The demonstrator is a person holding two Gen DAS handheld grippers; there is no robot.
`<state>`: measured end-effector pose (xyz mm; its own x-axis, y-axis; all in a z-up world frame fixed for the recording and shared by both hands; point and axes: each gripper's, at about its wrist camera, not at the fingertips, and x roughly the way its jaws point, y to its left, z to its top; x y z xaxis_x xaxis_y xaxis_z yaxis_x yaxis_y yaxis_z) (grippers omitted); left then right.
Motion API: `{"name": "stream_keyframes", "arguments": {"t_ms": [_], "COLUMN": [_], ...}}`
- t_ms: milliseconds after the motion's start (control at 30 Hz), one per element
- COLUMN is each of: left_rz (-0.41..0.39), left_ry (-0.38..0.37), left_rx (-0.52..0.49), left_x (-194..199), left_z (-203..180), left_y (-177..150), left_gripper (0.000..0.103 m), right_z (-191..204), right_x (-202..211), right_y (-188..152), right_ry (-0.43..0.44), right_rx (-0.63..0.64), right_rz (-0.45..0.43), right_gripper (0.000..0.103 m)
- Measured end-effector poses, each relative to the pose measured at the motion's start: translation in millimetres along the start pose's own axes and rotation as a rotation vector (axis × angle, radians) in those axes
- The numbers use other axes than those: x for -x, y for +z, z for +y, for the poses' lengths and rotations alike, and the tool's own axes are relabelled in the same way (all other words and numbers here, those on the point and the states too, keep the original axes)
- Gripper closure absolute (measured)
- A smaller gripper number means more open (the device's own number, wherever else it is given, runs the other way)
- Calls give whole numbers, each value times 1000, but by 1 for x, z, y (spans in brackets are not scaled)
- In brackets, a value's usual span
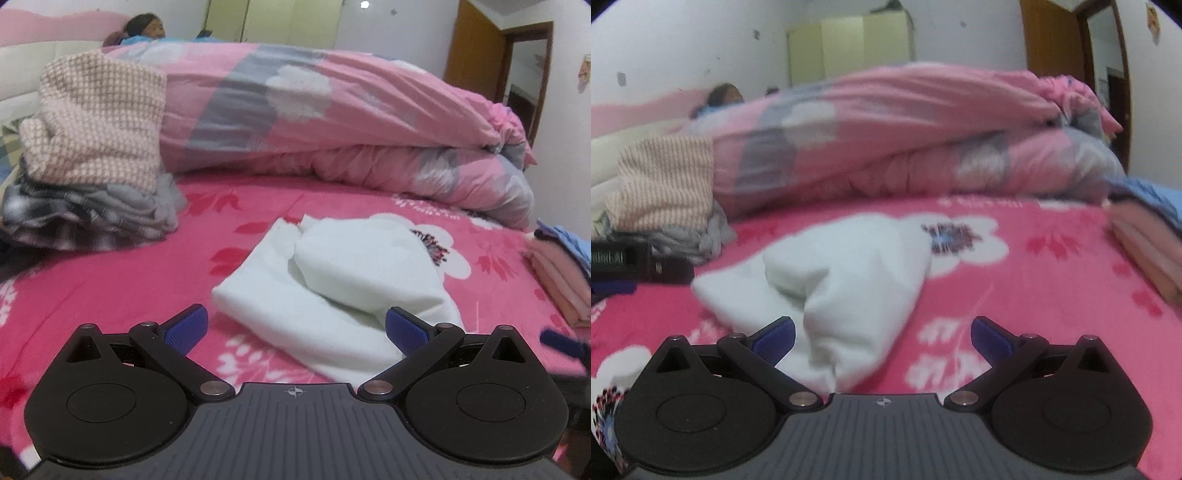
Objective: Fold clothes
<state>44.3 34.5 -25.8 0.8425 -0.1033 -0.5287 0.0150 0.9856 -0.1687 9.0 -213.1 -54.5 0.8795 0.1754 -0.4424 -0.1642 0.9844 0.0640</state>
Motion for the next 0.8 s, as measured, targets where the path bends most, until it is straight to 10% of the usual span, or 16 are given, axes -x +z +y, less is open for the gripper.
{"name": "stream_keyframes", "arguments": {"t_ms": [267, 467, 533, 600, 667, 800], "left_rz": [-54, -8, -4, -2, 9, 39], "left_ry": [37, 93, 99, 111, 121, 127], "left_rx": [-46, 0, 6, 0, -15, -16], "left_x": [-25, -48, -54, -59, -63, -69], "left_z": [9, 32, 38, 40, 41, 43], "left_y": [5, 5, 5, 4, 1, -3], "left_gripper": [5, 46, 50, 59, 69, 76], "right_z": [16, 62, 72, 76, 64, 4], "right_x": [-54, -110, -131, -146, -144, -116], "right_y": [43, 42, 37, 32, 33, 46], "right_ry": [130, 233, 234, 181, 149, 139], "right_rx": [92, 271, 325, 371, 326, 31], "right_rz": [-35, 59, 111, 155, 144, 91], "right_gripper": [0, 3, 12, 56, 76, 88]}}
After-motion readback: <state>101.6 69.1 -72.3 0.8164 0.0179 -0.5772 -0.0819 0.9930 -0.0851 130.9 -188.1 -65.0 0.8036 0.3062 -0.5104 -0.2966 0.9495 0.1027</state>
